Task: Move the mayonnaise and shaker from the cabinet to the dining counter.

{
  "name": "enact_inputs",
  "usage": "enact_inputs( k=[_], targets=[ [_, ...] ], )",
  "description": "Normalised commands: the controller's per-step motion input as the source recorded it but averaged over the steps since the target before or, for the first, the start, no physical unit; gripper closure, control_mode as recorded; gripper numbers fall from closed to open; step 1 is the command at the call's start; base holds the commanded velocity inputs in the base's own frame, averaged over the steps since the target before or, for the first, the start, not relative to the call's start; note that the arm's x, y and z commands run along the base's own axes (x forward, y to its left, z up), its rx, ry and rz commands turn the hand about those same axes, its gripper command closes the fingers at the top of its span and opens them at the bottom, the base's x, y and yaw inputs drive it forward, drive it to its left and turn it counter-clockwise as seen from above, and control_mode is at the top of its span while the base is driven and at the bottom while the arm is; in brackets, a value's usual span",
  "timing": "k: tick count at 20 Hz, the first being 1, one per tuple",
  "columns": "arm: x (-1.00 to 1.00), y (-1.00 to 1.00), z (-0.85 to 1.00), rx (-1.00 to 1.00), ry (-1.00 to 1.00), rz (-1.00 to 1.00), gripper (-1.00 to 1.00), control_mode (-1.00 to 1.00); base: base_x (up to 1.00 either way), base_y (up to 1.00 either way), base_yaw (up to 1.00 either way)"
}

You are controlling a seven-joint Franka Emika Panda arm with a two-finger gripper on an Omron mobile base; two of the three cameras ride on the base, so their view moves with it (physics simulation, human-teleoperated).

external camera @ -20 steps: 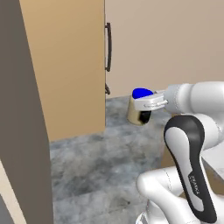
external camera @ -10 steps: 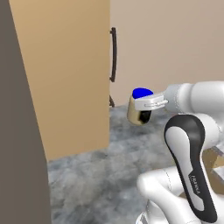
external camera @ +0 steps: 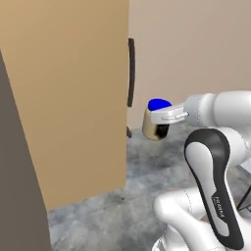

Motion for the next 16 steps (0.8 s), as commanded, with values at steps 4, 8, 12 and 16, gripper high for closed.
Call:
enact_inputs(
  k=[4, 8, 12, 16],
  targets=[
    [0.0, 0.0, 0.0, 0.0, 0.0, 0.0, 1.0, 1.0, 0.66, 0.33, -0.43],
    [0.0, 0.0, 0.0, 0.0, 0.0, 0.0, 1.0, 1.0, 0.53, 0.34, -0.57],
    [0.0, 0.0, 0.0, 0.0, 0.0, 0.0, 1.0, 1.0, 0.53, 0.33, -0.56],
    [0.0, 0.0, 0.0, 0.0, 0.0, 0.0, 1.0, 1.0, 0.58, 0.33, -0.51]
  ],
)
